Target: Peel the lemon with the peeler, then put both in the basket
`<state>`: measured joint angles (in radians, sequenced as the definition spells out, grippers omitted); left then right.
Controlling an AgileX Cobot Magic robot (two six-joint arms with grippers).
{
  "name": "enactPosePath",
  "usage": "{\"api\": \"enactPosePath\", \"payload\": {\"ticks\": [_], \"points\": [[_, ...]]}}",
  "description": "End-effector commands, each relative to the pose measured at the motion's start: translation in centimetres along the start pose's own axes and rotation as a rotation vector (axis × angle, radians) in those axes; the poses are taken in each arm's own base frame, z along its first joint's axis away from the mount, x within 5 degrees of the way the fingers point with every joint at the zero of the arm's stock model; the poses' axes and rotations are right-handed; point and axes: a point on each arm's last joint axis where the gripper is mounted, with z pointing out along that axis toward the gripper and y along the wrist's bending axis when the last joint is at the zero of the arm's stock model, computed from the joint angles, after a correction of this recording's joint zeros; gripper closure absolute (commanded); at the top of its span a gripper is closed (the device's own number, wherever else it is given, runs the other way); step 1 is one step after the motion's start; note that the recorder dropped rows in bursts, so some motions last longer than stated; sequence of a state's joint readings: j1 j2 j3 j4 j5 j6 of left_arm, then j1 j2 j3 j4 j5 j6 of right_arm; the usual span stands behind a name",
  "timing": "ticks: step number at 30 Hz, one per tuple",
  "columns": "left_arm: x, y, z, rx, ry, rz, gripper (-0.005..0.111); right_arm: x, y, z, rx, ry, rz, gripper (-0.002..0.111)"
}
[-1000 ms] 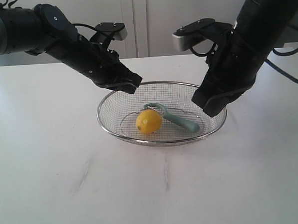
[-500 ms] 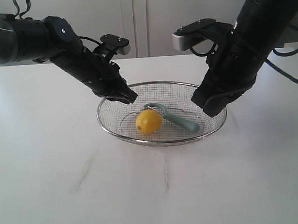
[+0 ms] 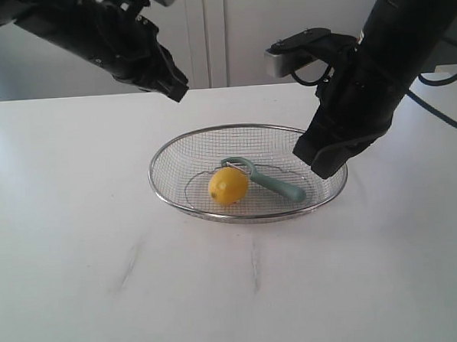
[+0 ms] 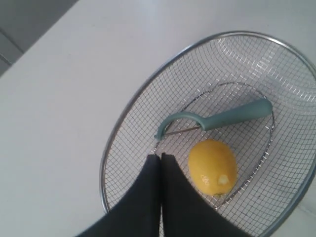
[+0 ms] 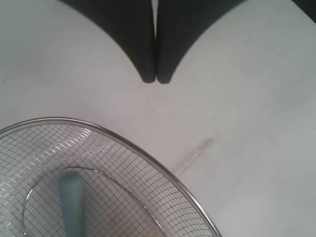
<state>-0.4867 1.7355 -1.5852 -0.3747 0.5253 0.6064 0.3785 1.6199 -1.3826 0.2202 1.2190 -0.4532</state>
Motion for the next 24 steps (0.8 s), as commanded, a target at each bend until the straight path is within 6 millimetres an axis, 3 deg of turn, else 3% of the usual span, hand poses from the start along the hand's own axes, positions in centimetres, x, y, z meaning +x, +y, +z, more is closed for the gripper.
{"api": "enactPosePath", "payload": {"ticks": [1,5,10,24], "points": [[-0.5,-0.7,-2.6,-0.026,-0.058,0.007,0.106,0.2,0.0,-0.3,0.006,-0.002,0.004,0.108],[-0.2,-1.0,-4.1,-0.096,-0.146,-0.019,0.106,0.2,0.0,-0.3,0.006,-0.002,0.004,0.108],[1.6,-1.8,-5.6,-0.158,-0.204,-0.055,0.106,0.2,0.0,-0.3,0.006,-0.002,0.004,0.108],[9.3,-4.8,-9.8,-0.361,-0.315,-0.089,0.106,0.2,0.0,-0.3,0.006,-0.002,0.004,0.108]]}}
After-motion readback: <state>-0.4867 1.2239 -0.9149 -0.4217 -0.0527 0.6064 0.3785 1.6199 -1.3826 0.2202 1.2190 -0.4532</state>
